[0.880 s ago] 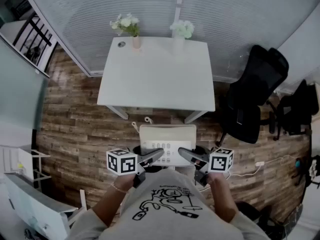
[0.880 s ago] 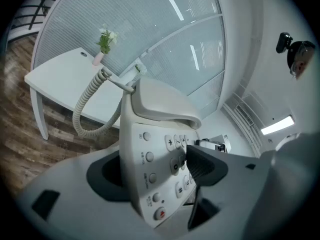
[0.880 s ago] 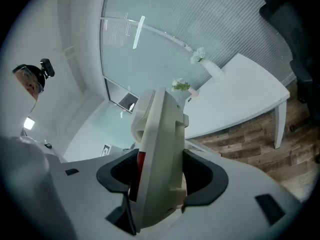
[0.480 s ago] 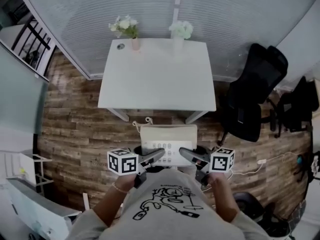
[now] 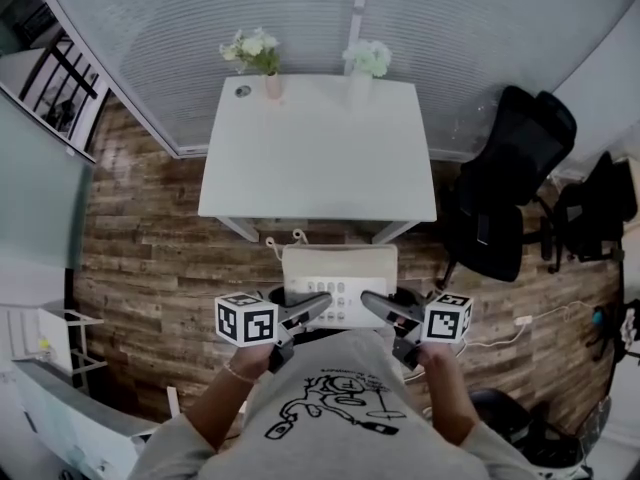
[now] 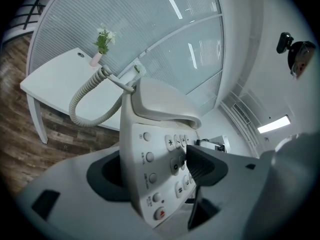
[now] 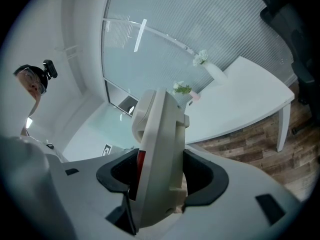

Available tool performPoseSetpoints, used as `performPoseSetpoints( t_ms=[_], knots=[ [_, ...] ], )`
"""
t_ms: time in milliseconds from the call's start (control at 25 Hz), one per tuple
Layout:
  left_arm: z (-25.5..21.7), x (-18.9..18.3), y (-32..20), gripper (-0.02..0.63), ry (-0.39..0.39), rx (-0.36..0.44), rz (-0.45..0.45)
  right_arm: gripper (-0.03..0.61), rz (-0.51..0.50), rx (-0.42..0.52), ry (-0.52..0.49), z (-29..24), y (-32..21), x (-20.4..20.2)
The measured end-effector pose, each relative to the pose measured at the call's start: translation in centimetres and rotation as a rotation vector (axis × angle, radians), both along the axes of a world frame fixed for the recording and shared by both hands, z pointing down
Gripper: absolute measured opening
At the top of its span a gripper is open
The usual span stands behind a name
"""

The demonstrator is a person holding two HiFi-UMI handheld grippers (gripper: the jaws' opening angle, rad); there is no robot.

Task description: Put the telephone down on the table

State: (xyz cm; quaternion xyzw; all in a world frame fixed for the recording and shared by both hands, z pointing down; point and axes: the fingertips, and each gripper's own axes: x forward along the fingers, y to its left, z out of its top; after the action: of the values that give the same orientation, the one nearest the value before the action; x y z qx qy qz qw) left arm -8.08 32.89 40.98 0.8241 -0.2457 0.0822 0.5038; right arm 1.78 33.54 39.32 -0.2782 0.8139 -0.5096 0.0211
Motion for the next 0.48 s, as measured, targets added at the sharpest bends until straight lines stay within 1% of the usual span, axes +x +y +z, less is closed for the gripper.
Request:
performPoseSetpoints(
  t_ms=[200,480],
  knots=[
    [0.4,-0.5,-0.6,0.336,-0.005,-0.012,-0.018,0.281,-0.002,-0.021,-0.008,0.4,-0.7,-0.5],
    [0.5,-0.7,-2.4,0.336,-0.008,-0.010,-0.028,0.281,-0.010,-0.017,-0.018,0.6,-2.6,-0.6]
  ],
)
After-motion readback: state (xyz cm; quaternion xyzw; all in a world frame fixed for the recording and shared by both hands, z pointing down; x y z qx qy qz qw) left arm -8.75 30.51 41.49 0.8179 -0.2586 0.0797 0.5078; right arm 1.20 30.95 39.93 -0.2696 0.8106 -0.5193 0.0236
